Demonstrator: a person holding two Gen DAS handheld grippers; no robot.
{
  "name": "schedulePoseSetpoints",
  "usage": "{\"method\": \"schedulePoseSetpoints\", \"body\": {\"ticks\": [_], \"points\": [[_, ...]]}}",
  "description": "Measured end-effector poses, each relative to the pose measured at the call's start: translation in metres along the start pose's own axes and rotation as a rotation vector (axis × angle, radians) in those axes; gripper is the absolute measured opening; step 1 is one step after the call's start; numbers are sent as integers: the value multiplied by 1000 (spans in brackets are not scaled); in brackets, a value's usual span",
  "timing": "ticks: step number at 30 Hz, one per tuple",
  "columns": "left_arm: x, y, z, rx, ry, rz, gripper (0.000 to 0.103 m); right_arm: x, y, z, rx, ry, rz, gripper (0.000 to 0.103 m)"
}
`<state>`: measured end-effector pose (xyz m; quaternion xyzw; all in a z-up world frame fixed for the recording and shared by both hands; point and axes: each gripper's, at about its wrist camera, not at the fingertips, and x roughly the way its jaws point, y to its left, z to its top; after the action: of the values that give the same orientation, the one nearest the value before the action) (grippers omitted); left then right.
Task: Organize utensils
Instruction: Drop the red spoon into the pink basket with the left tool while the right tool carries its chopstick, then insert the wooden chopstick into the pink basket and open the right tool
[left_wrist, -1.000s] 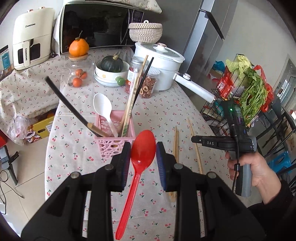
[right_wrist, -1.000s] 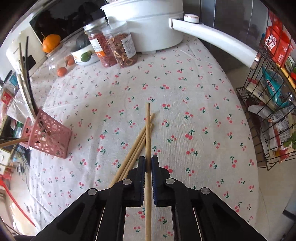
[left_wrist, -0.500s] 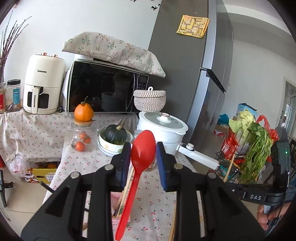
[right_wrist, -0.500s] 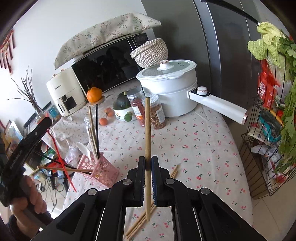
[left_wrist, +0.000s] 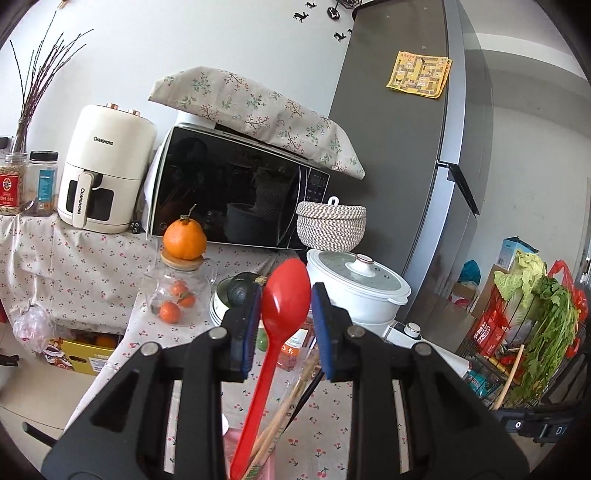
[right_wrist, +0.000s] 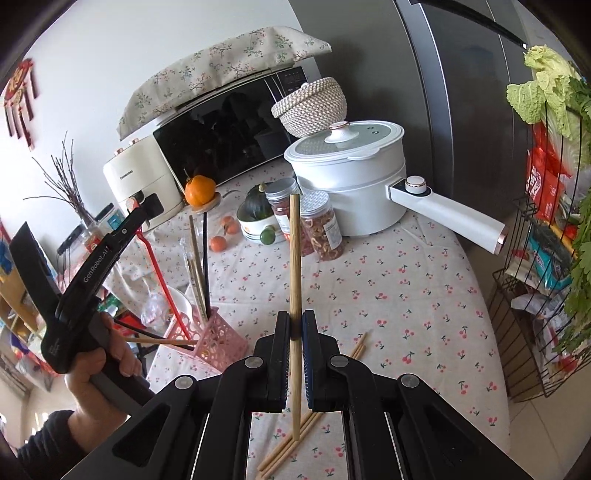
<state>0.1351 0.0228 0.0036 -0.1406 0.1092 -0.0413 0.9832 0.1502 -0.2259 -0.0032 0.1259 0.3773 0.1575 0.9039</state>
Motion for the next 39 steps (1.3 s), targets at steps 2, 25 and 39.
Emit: {"method": "schedulePoseSetpoints", "body": {"ticks": [2, 25, 39], "points": [[0, 1, -2, 2, 4, -4, 30, 2, 0, -1, 2, 5, -2, 6], [-80, -14, 5, 138, 338, -1, 50, -25, 29, -1, -11, -68, 49, 6], [-81, 30, -61, 179, 743, 68, 63, -36, 88, 6, -61, -214, 129, 6]]}}
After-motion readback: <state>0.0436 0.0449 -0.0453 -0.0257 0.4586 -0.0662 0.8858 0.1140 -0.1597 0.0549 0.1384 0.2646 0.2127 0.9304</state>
